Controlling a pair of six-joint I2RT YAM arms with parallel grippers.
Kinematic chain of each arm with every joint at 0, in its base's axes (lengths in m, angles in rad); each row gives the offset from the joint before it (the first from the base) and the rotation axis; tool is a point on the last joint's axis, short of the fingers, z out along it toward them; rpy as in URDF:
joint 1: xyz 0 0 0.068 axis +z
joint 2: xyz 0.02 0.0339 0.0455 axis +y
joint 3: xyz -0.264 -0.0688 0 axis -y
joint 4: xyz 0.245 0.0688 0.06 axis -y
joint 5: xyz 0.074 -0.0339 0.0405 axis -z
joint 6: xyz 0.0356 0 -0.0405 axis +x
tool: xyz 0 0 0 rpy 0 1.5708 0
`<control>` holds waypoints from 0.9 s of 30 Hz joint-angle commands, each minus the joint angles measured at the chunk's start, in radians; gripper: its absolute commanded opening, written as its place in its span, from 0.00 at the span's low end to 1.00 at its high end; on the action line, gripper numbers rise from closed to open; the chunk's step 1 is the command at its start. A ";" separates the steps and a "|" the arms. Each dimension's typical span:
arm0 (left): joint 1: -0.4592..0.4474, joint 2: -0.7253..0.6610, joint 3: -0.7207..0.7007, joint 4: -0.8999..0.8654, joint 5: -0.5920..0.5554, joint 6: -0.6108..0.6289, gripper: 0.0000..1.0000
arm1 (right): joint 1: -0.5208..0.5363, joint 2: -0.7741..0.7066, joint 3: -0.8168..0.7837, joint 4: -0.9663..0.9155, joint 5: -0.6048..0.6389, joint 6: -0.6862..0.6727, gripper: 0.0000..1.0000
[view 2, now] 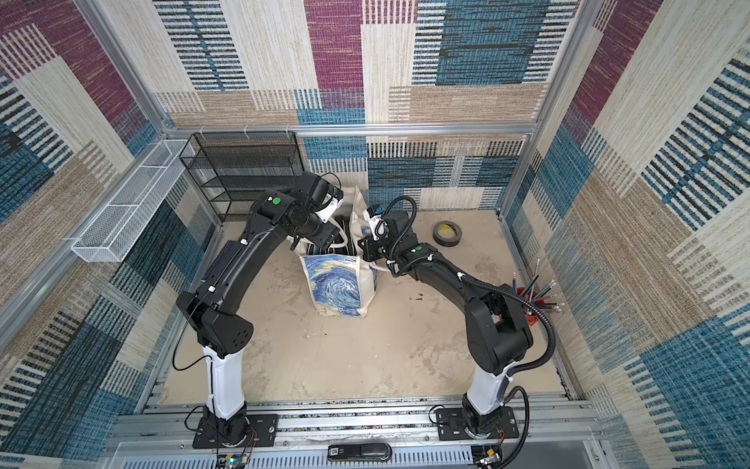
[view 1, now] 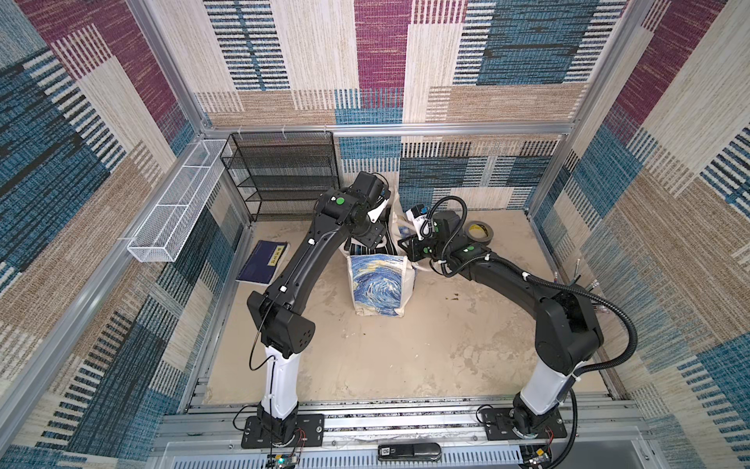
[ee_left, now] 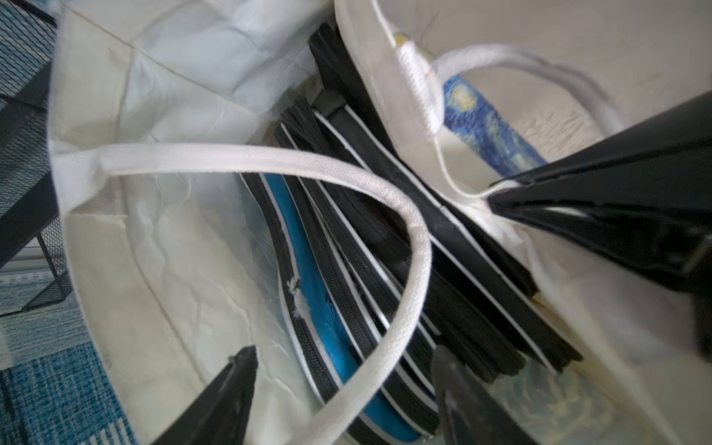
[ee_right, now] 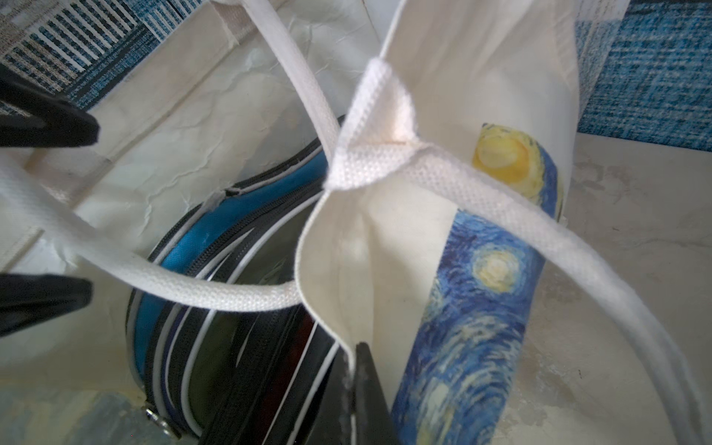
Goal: Remove the ping pong set from the canvas bag
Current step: Adjust the canvas bag at the center of the board.
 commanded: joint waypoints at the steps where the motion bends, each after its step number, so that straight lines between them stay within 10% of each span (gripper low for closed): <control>1: -0.002 0.007 -0.046 0.014 -0.023 0.042 0.74 | 0.001 -0.003 -0.011 -0.043 -0.011 0.001 0.00; 5: 0.002 0.025 -0.064 0.015 -0.026 0.043 0.59 | 0.001 -0.001 -0.012 -0.040 -0.014 0.003 0.00; 8: 0.002 0.028 -0.060 0.013 -0.010 0.042 0.00 | 0.001 -0.006 -0.017 -0.036 -0.014 0.006 0.00; 27: 0.056 -0.130 0.025 0.061 -0.072 -0.021 0.00 | 0.001 -0.012 0.004 -0.053 -0.013 0.007 0.00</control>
